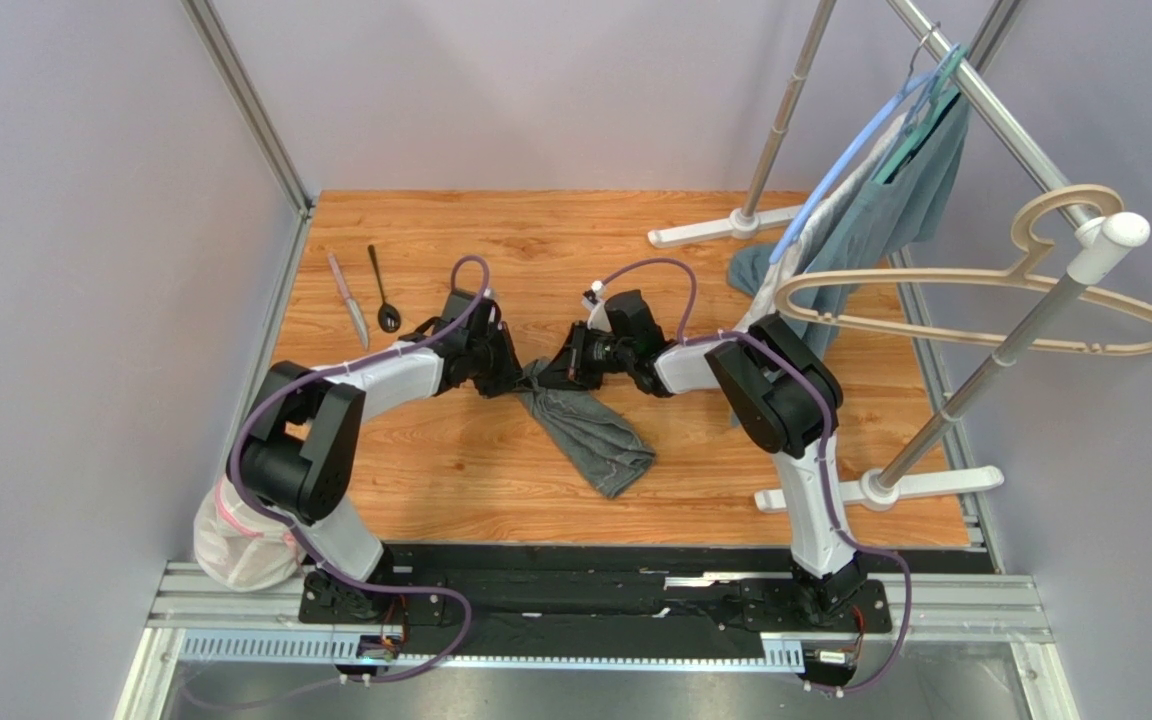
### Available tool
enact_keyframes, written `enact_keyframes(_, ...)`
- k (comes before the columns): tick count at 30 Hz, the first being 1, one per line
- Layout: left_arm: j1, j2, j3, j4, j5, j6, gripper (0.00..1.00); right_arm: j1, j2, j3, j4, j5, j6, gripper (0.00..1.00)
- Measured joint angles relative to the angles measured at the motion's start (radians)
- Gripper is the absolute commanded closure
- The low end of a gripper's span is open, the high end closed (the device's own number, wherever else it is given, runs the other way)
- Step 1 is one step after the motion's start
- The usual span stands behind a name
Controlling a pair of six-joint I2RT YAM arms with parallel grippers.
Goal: Fold the napkin into a case and place the utensils inside
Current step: Grasp the top corner of the smaller rectangle folded napkin from the folded napkin.
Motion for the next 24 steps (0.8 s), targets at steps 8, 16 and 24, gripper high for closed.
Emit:
enact_keyframes(8,-0.001,-0.047,-0.004,0.014,0.062,-0.034,1.00,0.038,-0.005,-0.014,0.031,0.115,0.040,1.00)
enact_keyframes(16,0.013,-0.049,-0.004,0.006,0.077,-0.034,1.00,0.050,-0.034,0.024,-0.083,0.154,-0.050,1.00)
enact_keyframes(24,0.000,-0.125,-0.012,-0.087,-0.018,0.011,0.77,0.029,-0.064,0.033,-0.195,0.123,-0.111,1.00)
